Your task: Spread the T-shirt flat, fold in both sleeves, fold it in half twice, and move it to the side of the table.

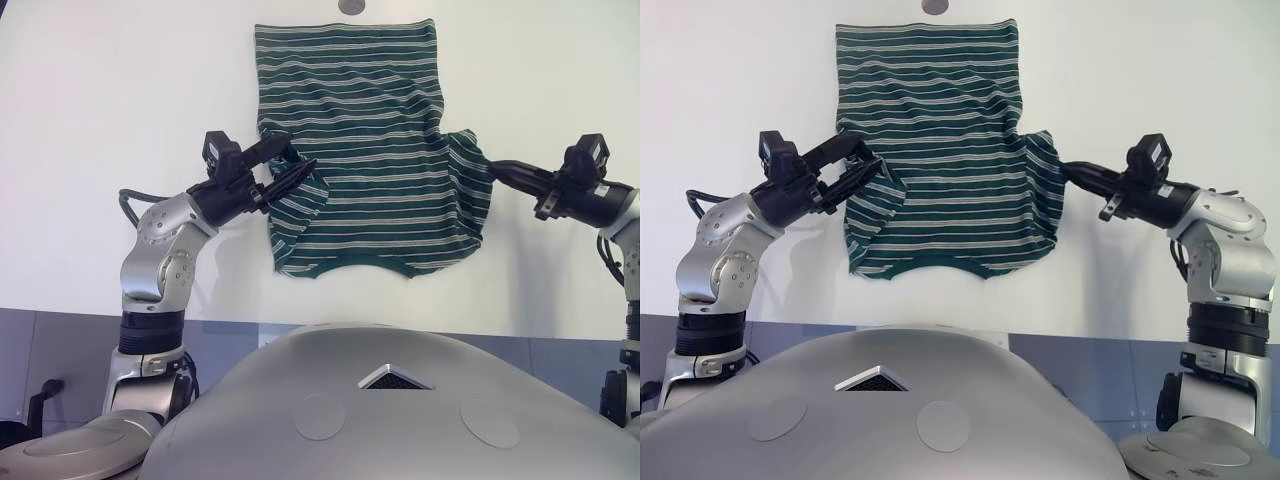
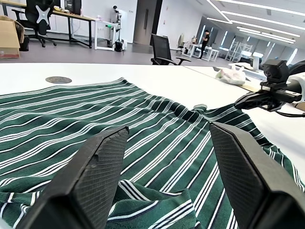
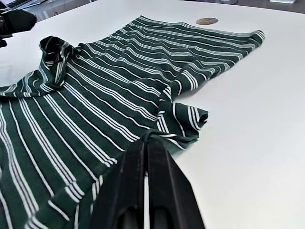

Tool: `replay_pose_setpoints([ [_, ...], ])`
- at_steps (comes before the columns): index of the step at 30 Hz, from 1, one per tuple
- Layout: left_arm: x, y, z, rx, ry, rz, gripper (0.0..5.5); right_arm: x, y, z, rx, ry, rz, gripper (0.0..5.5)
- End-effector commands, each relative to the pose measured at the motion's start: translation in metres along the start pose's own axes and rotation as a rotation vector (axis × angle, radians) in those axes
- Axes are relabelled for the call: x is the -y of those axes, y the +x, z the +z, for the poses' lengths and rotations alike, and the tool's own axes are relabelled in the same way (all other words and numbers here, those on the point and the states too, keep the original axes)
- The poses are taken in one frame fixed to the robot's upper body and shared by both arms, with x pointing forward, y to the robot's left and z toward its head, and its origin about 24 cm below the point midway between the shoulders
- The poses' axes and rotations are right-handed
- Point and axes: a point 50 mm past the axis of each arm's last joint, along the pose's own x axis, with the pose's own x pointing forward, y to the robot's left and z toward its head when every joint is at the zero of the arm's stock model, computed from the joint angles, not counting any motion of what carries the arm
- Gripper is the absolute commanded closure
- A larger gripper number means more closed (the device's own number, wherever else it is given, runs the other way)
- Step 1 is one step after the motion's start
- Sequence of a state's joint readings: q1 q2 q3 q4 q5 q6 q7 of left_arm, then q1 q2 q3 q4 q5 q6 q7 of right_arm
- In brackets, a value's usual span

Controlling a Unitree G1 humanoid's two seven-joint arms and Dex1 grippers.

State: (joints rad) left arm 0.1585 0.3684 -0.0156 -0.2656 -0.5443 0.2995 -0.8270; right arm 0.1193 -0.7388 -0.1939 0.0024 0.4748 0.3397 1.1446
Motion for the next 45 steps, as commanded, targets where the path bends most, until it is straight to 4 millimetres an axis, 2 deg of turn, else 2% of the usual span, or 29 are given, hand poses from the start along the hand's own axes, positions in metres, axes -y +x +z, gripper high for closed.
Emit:
replay_pose_setpoints([
  [1,-0.003,0.002,0.0,-0.015,0.009,-0.005,2.36,-0.013,0.015,0.015,0.004,-0.062,0.077,5.48],
  [5,-0.003,0.005,-0.002,-0.021,0.008,-0.013,2.36,-0.021,0.038,0.019,-0.012,-0.107,0.135,5.48],
  [12,-0.004,0.008,-0.004,-0.027,0.01,-0.024,2.36,-0.03,0.075,0.002,-0.12,-0.198,0.203,5.48],
  [15,-0.004,0.009,-0.005,-0.031,0.01,-0.028,2.36,-0.035,0.082,-0.006,-0.16,-0.229,0.23,5.48],
  [23,-0.003,0.01,-0.006,-0.029,0.007,-0.029,2.36,-0.038,0.09,-0.008,-0.146,-0.237,0.236,5.48],
  [25,-0.001,0.008,-0.005,-0.028,0.005,-0.04,2.36,-0.04,0.089,0.004,-0.081,-0.222,0.24,4.98],
  [29,-0.003,0.001,0.008,-0.008,0.067,-0.028,2.36,-0.039,0.078,0.028,0.014,-0.219,0.263,4.16],
  [31,-0.004,-0.008,0.017,-0.034,0.179,-0.021,2.03,-0.035,0.065,0.04,0.017,-0.241,0.268,3.78],
  [33,-0.002,-0.018,0.023,-0.134,0.398,-0.037,1.65,-0.026,0.047,0.046,-0.051,-0.312,0.245,3.4],
  [34,-0.003,-0.026,0.028,-0.201,0.552,-0.035,1.44,-0.018,0.037,0.044,-0.175,-0.445,0.189,3.16],
  [36,-0.009,-0.048,0.043,-0.358,0.889,-0.021,1.1,-0.009,0.015,0.047,-0.367,-0.654,0.143,2.79],
  [38,-0.002,-0.074,0.063,-0.52,1.061,-0.131,0.8,-0.007,-0.011,0.054,-0.521,-0.779,0.171,2.29],
  [39,0.005,-0.079,0.068,-0.569,1.092,-0.194,0.8,-0.007,-0.02,0.056,-0.573,-0.807,0.191,2.15],
  [41,0.021,-0.082,0.064,-0.615,1.095,-0.308,0.8,-0.011,-0.029,0.056,-0.622,-0.817,0.246,1.78],
  [45,0.044,-0.073,0.047,-0.552,1.023,-0.394,0.8,-0.027,-0.025,0.04,-0.597,-0.761,0.349,1.14],
])
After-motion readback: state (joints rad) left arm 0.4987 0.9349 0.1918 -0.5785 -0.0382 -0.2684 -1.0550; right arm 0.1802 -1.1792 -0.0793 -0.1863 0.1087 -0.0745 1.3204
